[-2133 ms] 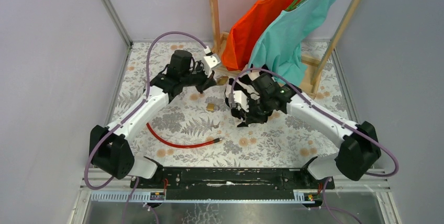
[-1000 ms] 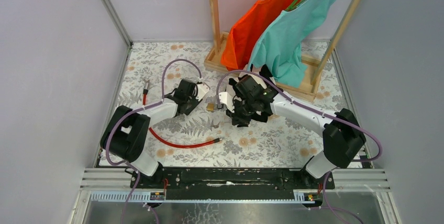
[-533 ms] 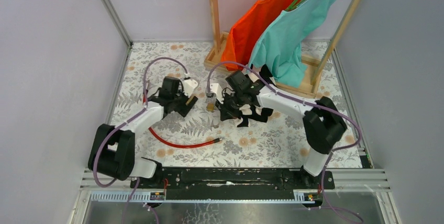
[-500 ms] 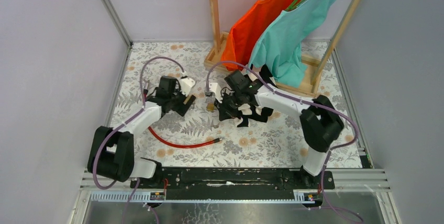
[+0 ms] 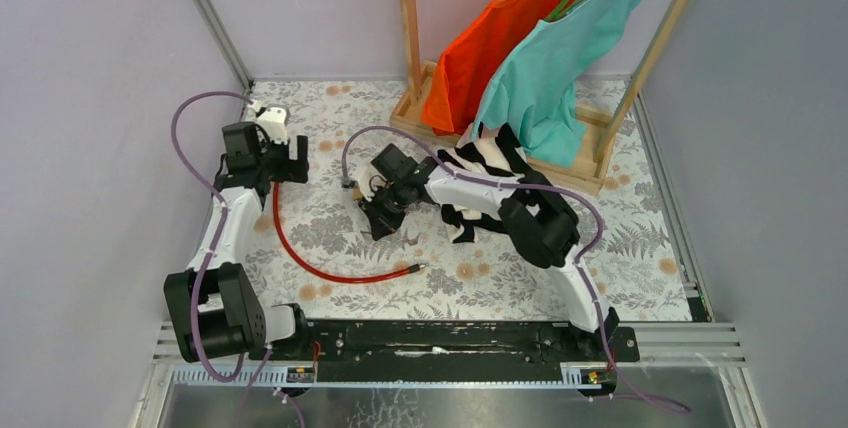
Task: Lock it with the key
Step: Place the key at the center of the board.
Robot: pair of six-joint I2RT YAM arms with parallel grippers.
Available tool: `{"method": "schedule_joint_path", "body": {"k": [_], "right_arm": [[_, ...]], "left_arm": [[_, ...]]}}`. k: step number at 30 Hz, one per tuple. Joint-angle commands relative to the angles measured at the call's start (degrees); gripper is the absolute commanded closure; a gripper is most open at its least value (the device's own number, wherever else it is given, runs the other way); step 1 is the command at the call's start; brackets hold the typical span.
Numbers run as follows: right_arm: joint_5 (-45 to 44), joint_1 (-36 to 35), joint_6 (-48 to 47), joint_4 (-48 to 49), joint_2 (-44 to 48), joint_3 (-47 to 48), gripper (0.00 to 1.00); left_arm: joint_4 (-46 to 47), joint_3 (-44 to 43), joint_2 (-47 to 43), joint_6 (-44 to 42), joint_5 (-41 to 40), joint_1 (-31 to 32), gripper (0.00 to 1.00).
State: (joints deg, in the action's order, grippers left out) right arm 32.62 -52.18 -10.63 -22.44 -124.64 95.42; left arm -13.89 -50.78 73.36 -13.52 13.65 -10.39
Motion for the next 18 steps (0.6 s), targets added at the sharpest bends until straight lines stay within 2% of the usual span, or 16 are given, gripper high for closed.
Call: {"method": "schedule_joint_path", "body": {"k": [1, 5, 9, 13, 16, 18], "right_arm": [[0.5, -1.2, 2.7, -1.4, -4.4, 6.3, 0.92], [-0.4, -1.3, 3.1, -3.3, -8.5, 11.1, 0.83], [-1.2, -1.3, 2.5, -4.7, -8.7, 12.3, 0.63], [-5.0, -0.9, -0.7, -5.0, -4.7, 9.0, 0.43], [-7.8, 0.2, -2.8, -3.9, 0.1, 4.5, 0.33], [-8.4, 1.6, -4.1, -3.7, 3.4, 1.6, 0.29]], "left_arm": [[2.6, -1.4, -0.9, 3.5, 2.2, -3.1, 0.0], [2.6, -1.0, -0.1, 3.1, 1.3, -4.4, 0.0], [3.2, 0.0, 0.4, 1.6, -0.2, -5.0, 0.0], [4.1, 0.3, 2.8, -0.6, -2.8, -5.1, 0.0], [4.3, -0.8, 6.8, -2.6, -4.1, -5.2, 0.0], [4.5, -2.0, 10.1, -3.9, -5.2, -5.3, 0.05]]}}
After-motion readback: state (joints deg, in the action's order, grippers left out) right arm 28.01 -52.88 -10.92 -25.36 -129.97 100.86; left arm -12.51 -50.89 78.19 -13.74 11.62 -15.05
